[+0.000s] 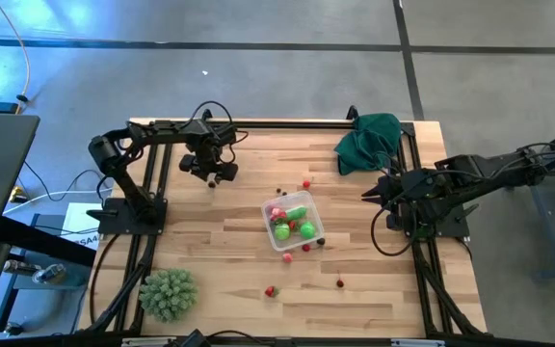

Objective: Pick and placing Produce into tupperware
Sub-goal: Put the black cherry into the transparent container

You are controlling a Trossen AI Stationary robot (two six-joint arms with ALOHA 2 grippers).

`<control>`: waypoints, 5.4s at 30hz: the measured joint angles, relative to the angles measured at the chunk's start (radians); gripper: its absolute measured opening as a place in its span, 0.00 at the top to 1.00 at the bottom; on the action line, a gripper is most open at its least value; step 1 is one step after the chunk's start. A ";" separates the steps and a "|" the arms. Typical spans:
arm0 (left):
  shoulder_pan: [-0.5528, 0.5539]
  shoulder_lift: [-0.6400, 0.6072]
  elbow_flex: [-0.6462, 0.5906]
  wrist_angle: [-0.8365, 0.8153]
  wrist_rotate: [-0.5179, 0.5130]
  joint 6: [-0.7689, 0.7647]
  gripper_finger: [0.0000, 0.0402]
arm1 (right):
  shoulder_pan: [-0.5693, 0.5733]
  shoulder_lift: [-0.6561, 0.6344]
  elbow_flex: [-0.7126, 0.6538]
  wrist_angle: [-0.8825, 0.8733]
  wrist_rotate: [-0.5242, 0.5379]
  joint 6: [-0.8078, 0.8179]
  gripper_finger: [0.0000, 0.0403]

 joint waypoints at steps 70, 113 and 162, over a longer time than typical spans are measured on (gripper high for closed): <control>-0.013 0.042 -0.058 0.077 -0.027 -0.153 0.49 | 0.000 0.000 0.000 0.000 0.000 0.000 0.92; -0.014 0.042 -0.017 0.024 0.016 -0.120 0.73 | 0.000 0.000 0.000 0.000 0.000 0.000 0.92; -0.641 0.417 0.758 -0.042 -0.105 -0.048 0.70 | 0.000 0.000 0.000 0.000 0.000 0.000 0.92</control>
